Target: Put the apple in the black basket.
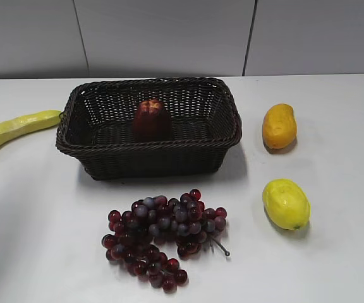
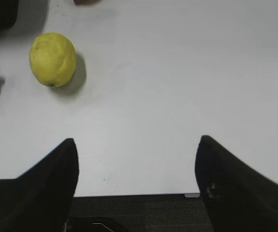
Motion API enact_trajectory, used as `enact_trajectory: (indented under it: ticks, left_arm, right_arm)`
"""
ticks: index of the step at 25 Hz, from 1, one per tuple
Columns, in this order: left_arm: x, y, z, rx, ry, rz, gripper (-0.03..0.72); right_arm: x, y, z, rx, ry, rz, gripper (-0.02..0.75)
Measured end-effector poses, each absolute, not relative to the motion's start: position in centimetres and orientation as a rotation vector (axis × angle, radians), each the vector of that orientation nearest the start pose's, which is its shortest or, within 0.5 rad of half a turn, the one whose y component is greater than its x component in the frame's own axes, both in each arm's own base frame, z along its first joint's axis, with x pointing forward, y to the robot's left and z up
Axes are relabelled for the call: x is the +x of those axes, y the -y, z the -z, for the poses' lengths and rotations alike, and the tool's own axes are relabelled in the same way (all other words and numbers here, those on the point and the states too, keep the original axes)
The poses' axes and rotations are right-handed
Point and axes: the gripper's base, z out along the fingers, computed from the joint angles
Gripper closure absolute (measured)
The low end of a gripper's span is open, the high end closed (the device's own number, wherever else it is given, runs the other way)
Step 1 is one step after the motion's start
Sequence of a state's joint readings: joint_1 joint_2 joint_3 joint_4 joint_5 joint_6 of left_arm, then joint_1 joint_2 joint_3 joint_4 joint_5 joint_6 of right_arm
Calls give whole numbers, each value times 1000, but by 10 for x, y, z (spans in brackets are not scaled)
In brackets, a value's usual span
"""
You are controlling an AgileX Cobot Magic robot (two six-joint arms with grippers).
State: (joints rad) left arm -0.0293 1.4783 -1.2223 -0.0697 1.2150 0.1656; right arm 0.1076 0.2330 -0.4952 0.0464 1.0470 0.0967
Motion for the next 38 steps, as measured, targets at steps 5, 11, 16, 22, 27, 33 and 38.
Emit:
enact_trajectory:
  ticks: [5,11,16,22,27,33,38]
  left_arm:
    - [228,12,-289,265,-2956,64,115]
    - [175,10,-284,259,-2888,53,115]
    - [133,8,-276,246,-2753,38,129]
    - [86,7,-263,237,-2622,26,133]
    - [58,6,-260,227,-2469,10,134]
    - [36,5,-266,218,-2312,-3,159]
    - [19,5,-269,211,-2197,-11,168]
  right_arm:
    - [31,-7,-274,-7,-2273,-166,167]
    - [31,-7,-274,-7,-2273,-166,167]
    - [31,-7,-274,-7,-2273,-166,167]
    - [31,-7,-274,-7,-2273,-166,167]
    - [31,-7,-274,-7,-2273,-166,167]
    - [31,-7,-274,-7,-2273,-166,167]
    - [31,-7,-274,-7,-2273,-166,167]
